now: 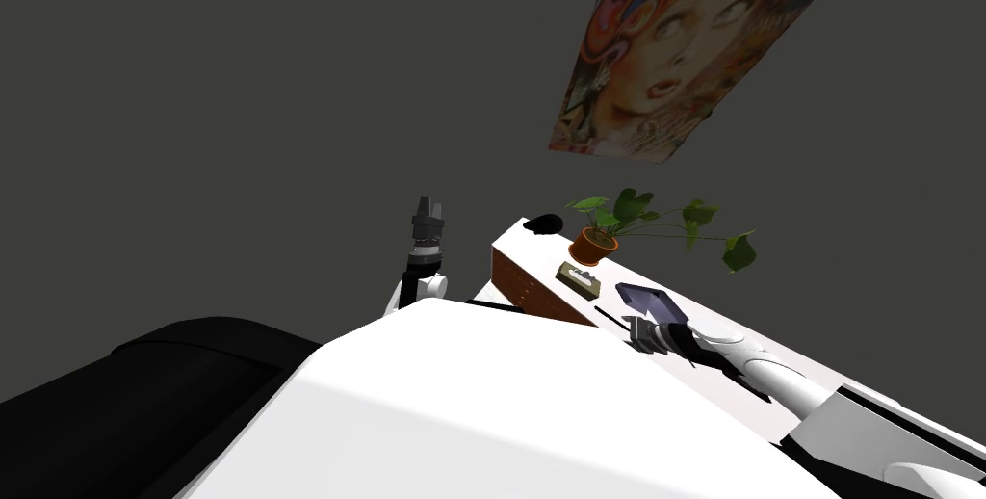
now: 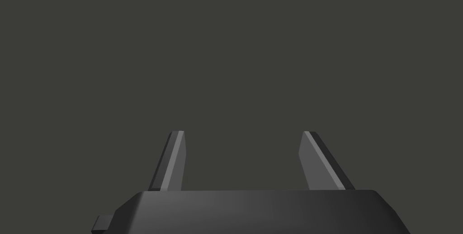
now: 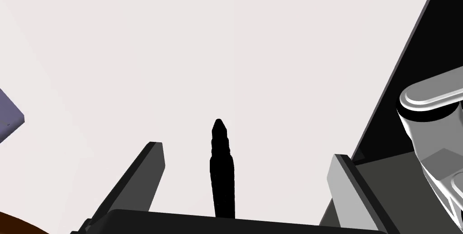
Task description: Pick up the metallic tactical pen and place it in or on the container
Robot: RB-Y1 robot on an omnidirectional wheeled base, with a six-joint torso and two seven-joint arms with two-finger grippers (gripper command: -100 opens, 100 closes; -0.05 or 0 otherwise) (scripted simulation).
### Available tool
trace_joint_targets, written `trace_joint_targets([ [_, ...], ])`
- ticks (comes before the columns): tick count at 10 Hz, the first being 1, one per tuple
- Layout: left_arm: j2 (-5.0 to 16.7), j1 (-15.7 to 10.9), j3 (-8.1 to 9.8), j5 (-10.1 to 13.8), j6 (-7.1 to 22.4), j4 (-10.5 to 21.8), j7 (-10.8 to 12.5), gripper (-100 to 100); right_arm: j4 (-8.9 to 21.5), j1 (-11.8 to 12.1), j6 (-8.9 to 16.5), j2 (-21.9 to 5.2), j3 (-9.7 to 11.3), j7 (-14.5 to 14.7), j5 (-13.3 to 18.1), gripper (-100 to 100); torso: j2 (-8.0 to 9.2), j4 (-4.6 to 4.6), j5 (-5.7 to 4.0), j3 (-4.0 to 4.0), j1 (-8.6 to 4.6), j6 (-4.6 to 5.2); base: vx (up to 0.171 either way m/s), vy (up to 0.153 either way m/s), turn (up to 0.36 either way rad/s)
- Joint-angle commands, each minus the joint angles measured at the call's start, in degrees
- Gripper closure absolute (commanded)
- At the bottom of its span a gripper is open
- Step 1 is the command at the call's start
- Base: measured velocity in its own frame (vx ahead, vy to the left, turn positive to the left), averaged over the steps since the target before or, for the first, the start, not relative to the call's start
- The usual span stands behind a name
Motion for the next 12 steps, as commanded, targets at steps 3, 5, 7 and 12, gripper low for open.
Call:
trace_joint_targets([
  [3,0.1,0.0,-0.36,-0.1,0.1,0.1,0.1,0,4.4,-0.4,1.1,-0.5,2.8,4.1,-5.4,-100,-0.06,-0.03,-0.04,-0.05,0.10,-0.18,0.004,0.008,0.027],
  [5,0.1,0.0,-0.37,-0.1,0.1,0.1,0.1,0,6.3,-1.4,0.1,0.5,2.3,4.9,-4.5,100,-0.05,-0.03,-0.04,-0.04,0.10,-0.20,0.000,0.000,0.000],
  [7,0.1,0.0,-0.37,-0.1,0.1,0.1,0.1,0,6.2,-1.4,0.1,0.4,2.3,4.8,-4.5,100,-0.04,-0.05,-0.07,-0.05,0.12,-0.17,0.000,0.000,0.000],
  [12,0.1,0.0,-0.37,-0.1,0.1,0.1,0.1,0,2.2,-0.4,0.2,0.0,0.4,1.6,-2.2,100,-0.06,-0.04,-0.06,-0.05,0.10,-0.18,0.001,0.001,-0.005],
])
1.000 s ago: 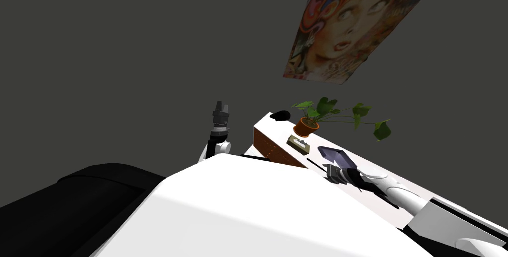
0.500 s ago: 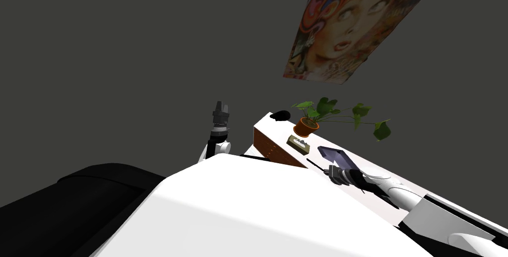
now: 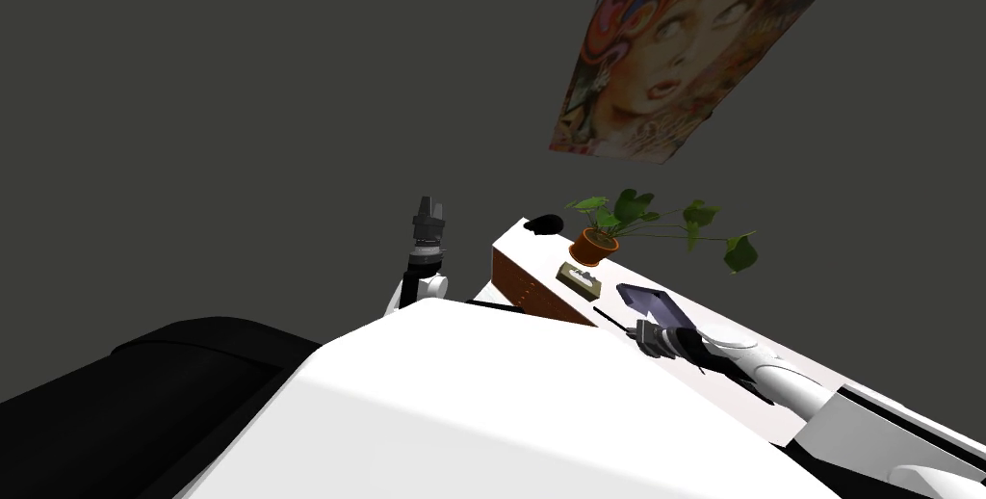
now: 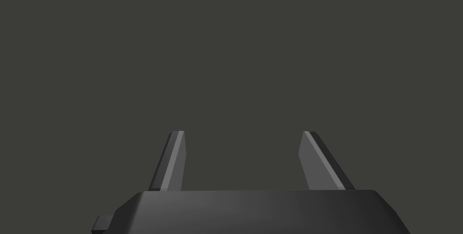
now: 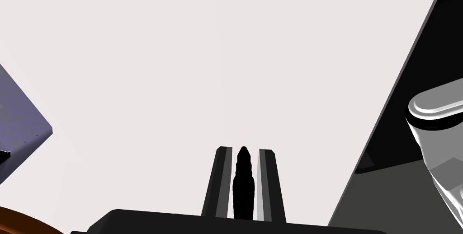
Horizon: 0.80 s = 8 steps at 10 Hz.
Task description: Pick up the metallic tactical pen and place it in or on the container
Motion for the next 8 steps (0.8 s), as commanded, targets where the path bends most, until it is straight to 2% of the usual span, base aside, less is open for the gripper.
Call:
trace_joint_targets([
  [1,0.0,0.0,0.00,0.0,0.0,0.0,0.0,0,-0.9,-0.5,-0.7,0.4,-1.0,-1.7,2.6,100,0.00,0.00,0.00,0.00,0.00,0.00,0.004,0.006,-0.018],
  [2,0.0,0.0,0.00,0.0,0.0,0.0,0.0,0,-3.1,-0.5,-1.6,0.9,-3.4,-3.8,4.4,100,-0.04,-0.01,-0.04,-0.03,-0.01,-0.03,-0.004,-0.014,-0.094],
  [4,0.0,0.0,0.00,0.0,0.0,0.0,0.0,0,-3.7,-0.5,-1.6,0.9,-3.4,-4.8,7.1,100,-0.02,-0.02,-0.05,-0.02,-0.09,-0.02,-0.006,-0.009,-0.012],
  [5,0.0,0.0,0.00,0.0,0.0,0.0,0.0,0,-6.3,-0.4,-2.5,1.4,-5.8,-7.4,9.2,100,-0.02,-0.03,-0.05,-0.03,-0.09,0.00,-0.013,-0.025,-0.089],
  [7,0.0,0.0,0.00,0.0,0.0,0.0,0.0,0,-6.5,-0.4,-2.5,1.4,-5.8,-7.8,11.6,100,0.02,-0.03,-0.08,-0.01,-0.16,0.02,-0.010,-0.017,-0.038],
  [8,0.0,0.0,0.00,0.0,0.0,0.0,0.0,0,-9.0,-0.4,-3.4,1.9,-8.2,-10.4,13.8,100,0.00,-0.03,-0.08,-0.02,-0.13,0.00,-0.012,-0.025,-0.098],
])
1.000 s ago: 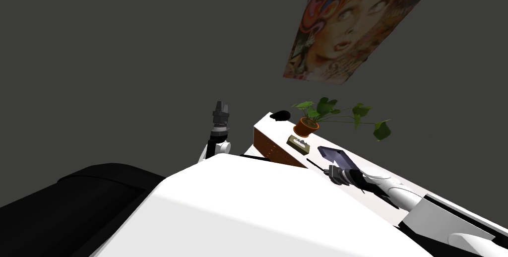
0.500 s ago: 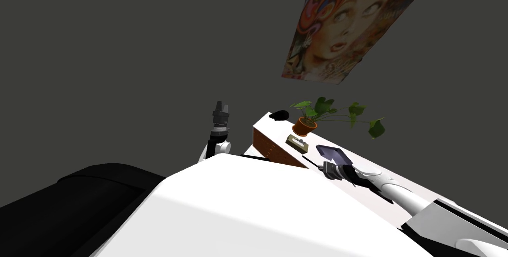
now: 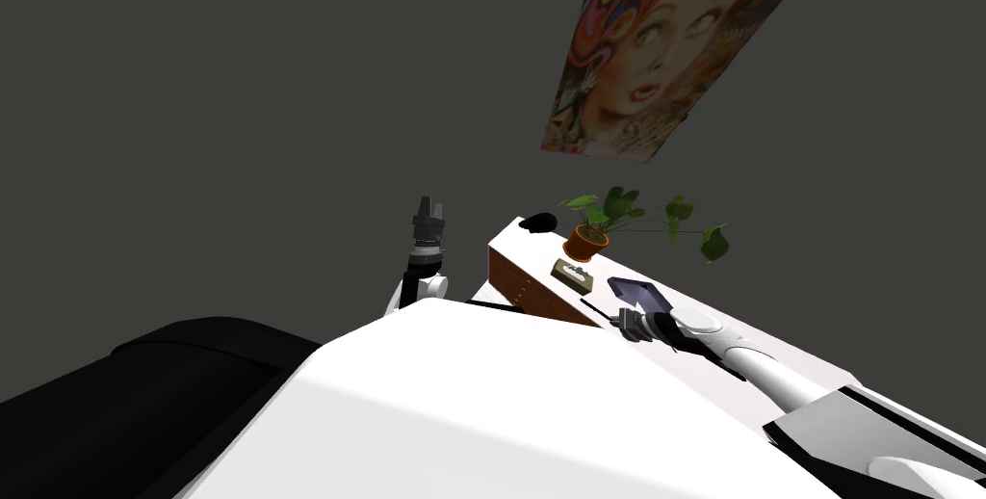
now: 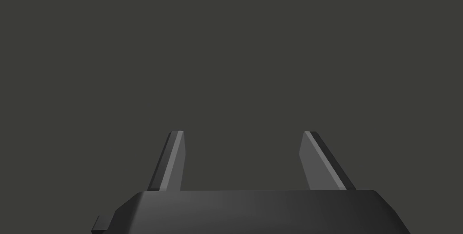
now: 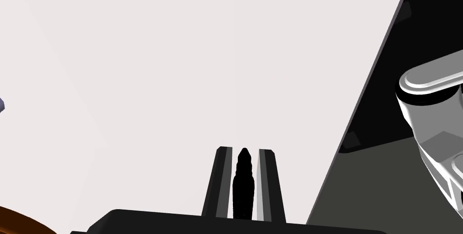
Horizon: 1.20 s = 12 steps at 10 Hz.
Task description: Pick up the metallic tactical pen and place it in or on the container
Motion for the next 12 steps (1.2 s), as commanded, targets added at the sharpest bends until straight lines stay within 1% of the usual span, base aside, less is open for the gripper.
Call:
trace_joint_targets([
  [1,0.0,0.0,0.00,0.0,0.0,0.0,0.0,0,-1.6,-0.2,-0.6,0.1,-1.1,-2.1,2.9,100,0.00,0.00,0.00,0.00,0.00,0.00,-0.013,-0.023,-0.042],
  [2,0.0,0.0,0.00,0.0,0.0,0.0,0.0,0,-1.6,-0.2,-0.6,0.1,-1.1,-2.1,3.6,100,0.01,0.00,0.02,0.01,0.00,-0.01,-0.004,-0.006,0.003],
  [3,0.0,0.0,0.00,0.0,0.0,0.0,0.0,0,-4.4,-0.2,-1.5,0.6,-3.5,-5.1,5.8,100,-0.02,-0.01,0.02,-0.01,0.03,-0.02,-0.011,-0.027,-0.115],
  [4,0.0,0.0,0.00,0.0,0.0,0.0,0.0,0,-4.4,-0.2,-1.5,0.6,-3.5,-5.2,7.4,100,-0.01,0.00,0.02,0.00,0.00,-0.01,-0.011,-0.021,-0.044],
  [5,0.0,0.0,0.00,0.0,0.0,0.0,0.0,0,-4.4,-0.2,-1.5,0.6,-3.5,-5.2,8.1,100,-0.01,0.00,0.01,0.00,0.00,-0.02,-0.005,-0.009,-0.001],
  [6,0.0,0.0,0.00,0.0,0.0,0.0,0.0,0,-6.9,-0.1,-2.3,1.1,-5.8,-7.8,10.3,100,-0.02,-0.01,0.02,-0.01,0.03,-0.01,-0.017,-0.036,-0.115],
  [7,0.0,0.0,0.00,0.0,0.0,0.0,0.0,0,-7.2,-0.1,-2.3,1.1,-5.8,-8.2,11.9,100,0.02,0.01,0.03,0.01,-0.03,0.00,-0.015,-0.034,-0.066],
  [8,0.0,0.0,0.00,0.0,0.0,0.0,0.0,0,-7.2,-0.1,-2.3,1.1,-5.8,-8.2,12.7,100,0.03,0.00,0.01,0.02,-0.04,0.01,-0.005,-0.009,0.001],
  [9,0.0,0.0,0.00,0.0,0.0,0.0,0.0,0,-9.9,-0.1,-3.2,1.6,-8.2,-10.8,14.8,100,0.00,0.00,0.02,0.00,0.02,-0.02,-0.009,-0.028,-0.105],
  [10,0.0,0.0,0.00,0.0,0.0,0.0,0.0,0,-10.0,-0.1,-3.2,1.6,-8.2,-11.3,16.6,100,0.00,0.02,0.04,0.01,0.01,-0.03,-0.009,-0.022,-0.043],
  [11,0.0,0.0,0.00,0.0,0.0,0.0,0.0,0,-10.0,-0.1,-3.2,1.6,-8.2,-11.3,17.2,100,0.00,0.01,0.03,0.01,0.01,-0.02,-0.004,-0.005,0.007],
  [12,0.0,0.0,-0.01,0.0,0.0,0.0,0.0,0,-12.6,-0.1,-4.1,2.1,-10.6,-14.0,19.4,100,-0.01,0.00,0.04,0.00,0.05,-0.02,-0.011,-0.029,-0.144],
])
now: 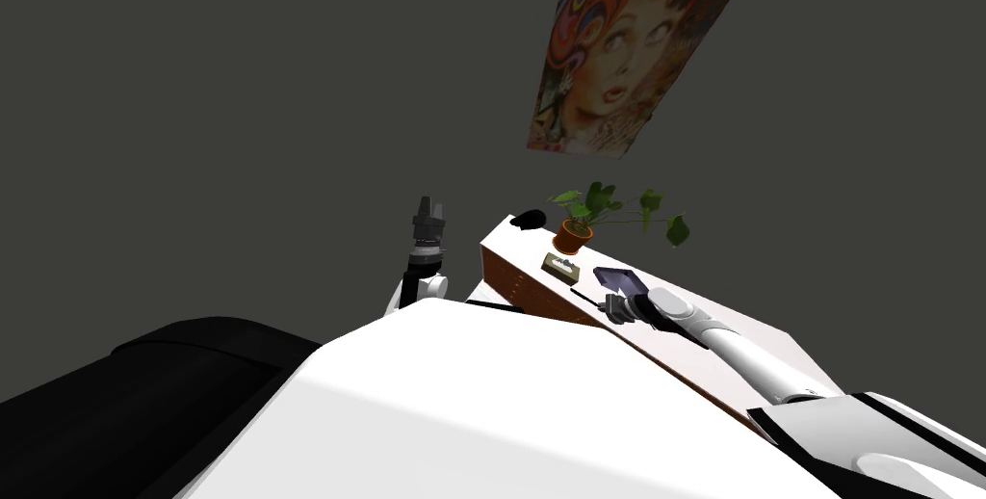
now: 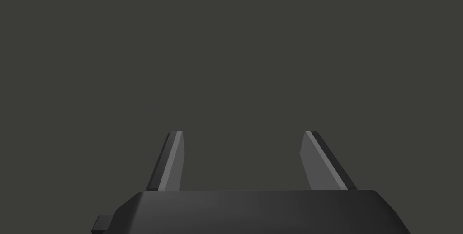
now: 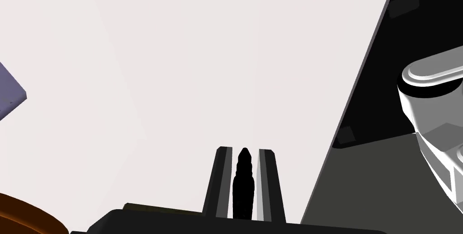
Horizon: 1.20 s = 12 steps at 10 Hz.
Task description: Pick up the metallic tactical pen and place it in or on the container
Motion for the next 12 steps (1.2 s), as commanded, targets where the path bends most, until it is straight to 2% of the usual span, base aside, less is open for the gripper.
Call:
trace_joint_targets([
  [1,0.0,0.0,0.00,0.0,0.0,0.0,0.0,0,-0.3,-0.5,-0.7,0.4,-1.2,-1.2,2.9,100,0.00,0.00,0.00,0.00,0.00,0.00,-0.009,-0.034,-0.062],
  [2,0.0,0.0,0.00,0.0,0.0,0.0,0.0,0,-3.1,-0.5,-1.6,0.9,-3.6,-4.0,4.6,100,-0.01,0.00,-0.01,0.00,-0.05,-0.02,-0.016,-0.030,-0.093],
  [4,0.0,0.0,0.00,0.0,0.0,0.0,0.0,0,-3.1,-0.5,-1.6,0.9,-3.6,-4.2,7.8,100,-0.01,0.00,0.00,0.00,-0.03,-0.01,-0.006,-0.021,-0.013],
  [5,0.0,0.0,-0.01,0.0,0.0,0.0,0.0,0,-5.7,-0.4,-2.5,1.4,-6.0,-7.0,9.8,100,-0.01,-0.01,0.00,-0.01,0.01,-0.01,-0.009,-0.027,-0.109],
  [7,0.0,0.0,0.00,0.0,0.0,0.0,0.0,0,-5.9,-0.4,-2.5,1.4,-6.0,-7.3,12.3,100,0.01,0.01,0.01,0.01,-0.01,-0.01,-0.005,-0.019,-0.029],
  [8,0.0,0.0,-0.01,0.0,0.0,0.0,0.0,0,-6.1,-0.3,-2.5,1.3,-5.9,-7.4,11.6,100,0.00,0.01,0.01,0.01,0.03,-0.02,0.000,0.000,0.000],
  [9,0.0,0.0,-0.01,0.0,0.0,0.0,0.0,0,-6.1,-0.3,-2.5,1.3,-5.9,-7.5,11.8,0,-0.01,0.00,0.01,0.00,0.07,-0.03,0.000,0.000,0.000],
  [10,0.0,0.0,-0.01,0.0,0.0,0.0,0.0,0,-6.4,-0.6,-2.4,-0.6,-5.9,-8.6,11.7,100,-0.02,0.00,0.01,-0.01,0.09,-0.03,-0.039,0.027,0.066],
  [11,0.0,0.0,-0.01,0.0,0.0,0.0,0.0,0,-6.5,-0.7,-2.4,-1.1,-5.9,-8.9,11.7,100,0.06,0.03,0.06,0.04,0.16,-0.05,-0.059,0.039,0.059],
  [12,0.0,0.0,-0.01,0.0,0.0,0.0,0.0,0,-6.6,-1.0,-2.4,-2.9,-5.9,-10.1,11.7,100,0.18,0.06,0.09,0.11,0.25,-0.02,-0.086,0.035,0.094],
])
